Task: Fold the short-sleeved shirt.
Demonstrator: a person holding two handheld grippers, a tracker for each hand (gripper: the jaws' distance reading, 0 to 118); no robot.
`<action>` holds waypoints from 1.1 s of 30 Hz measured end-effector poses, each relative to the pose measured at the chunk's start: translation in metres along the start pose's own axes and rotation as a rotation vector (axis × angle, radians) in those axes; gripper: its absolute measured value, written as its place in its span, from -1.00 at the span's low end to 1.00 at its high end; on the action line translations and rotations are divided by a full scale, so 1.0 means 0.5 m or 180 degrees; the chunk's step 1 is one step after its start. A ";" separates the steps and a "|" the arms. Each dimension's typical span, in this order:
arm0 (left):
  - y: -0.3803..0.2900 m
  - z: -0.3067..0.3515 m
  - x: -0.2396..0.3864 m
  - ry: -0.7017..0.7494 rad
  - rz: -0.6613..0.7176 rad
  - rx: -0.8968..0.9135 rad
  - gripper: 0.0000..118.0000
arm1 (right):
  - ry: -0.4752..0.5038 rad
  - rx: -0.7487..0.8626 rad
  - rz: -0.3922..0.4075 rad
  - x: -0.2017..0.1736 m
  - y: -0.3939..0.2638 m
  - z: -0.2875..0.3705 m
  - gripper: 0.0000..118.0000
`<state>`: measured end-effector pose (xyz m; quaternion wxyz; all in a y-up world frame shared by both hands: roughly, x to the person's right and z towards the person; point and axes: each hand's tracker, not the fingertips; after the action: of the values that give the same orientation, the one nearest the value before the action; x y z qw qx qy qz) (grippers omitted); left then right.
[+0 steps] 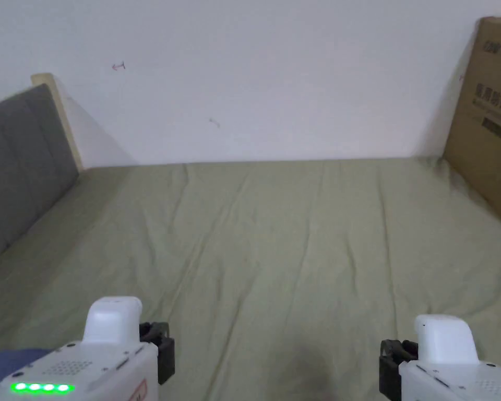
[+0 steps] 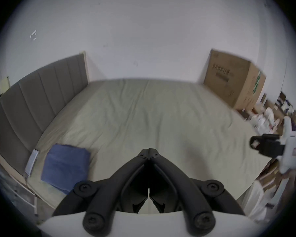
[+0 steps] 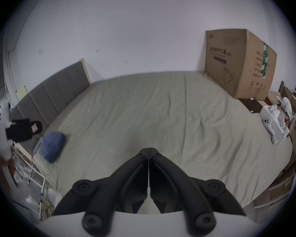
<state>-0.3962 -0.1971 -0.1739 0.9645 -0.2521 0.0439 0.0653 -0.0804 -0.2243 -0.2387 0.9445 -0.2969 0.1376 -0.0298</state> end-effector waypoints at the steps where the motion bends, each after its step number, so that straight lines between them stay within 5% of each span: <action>1: 0.007 0.016 0.025 -0.0003 -0.0011 0.0099 -1.00 | 0.0014 0.0142 0.0027 0.003 0.011 0.010 -0.99; 9: 0.061 0.114 0.125 0.0226 -0.0255 0.1017 -1.00 | -0.0170 0.0916 0.0227 -0.017 0.082 0.123 -0.99; 14: 0.078 0.146 0.157 0.0290 -0.0320 0.1317 -1.00 | -0.0486 0.1358 0.0610 -0.049 0.094 0.172 -0.99; 21: 0.083 0.158 0.164 0.0216 -0.0357 0.1372 -1.00 | -0.0444 0.1384 0.0452 -0.049 0.101 0.187 -0.91; 23: 0.084 0.158 0.165 0.0326 -0.0338 0.1365 -0.99 | -0.0455 0.1339 0.0385 -0.043 0.100 0.186 -0.65; 25: 0.086 0.157 0.165 0.0355 -0.0313 0.1337 -0.40 | -0.0439 0.1302 0.0311 -0.035 0.100 0.184 -0.03; 27: 0.088 0.152 0.159 0.0330 -0.0284 0.1242 0.63 | -0.0413 0.1286 0.0256 -0.029 0.099 0.184 0.69; 28: 0.086 0.152 0.159 0.0330 -0.0262 0.1242 0.82 | -0.0409 0.1313 0.0243 -0.027 0.097 0.186 0.82; 33: 0.083 0.147 0.163 0.0435 -0.0280 0.1198 0.81 | -0.0495 0.1361 0.0326 -0.025 0.098 0.186 0.90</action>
<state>-0.3182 -0.1168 -0.1393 0.9913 -0.0730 0.1096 -0.0036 -0.0677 -0.1308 -0.1904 0.9939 -0.0841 0.0699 0.0127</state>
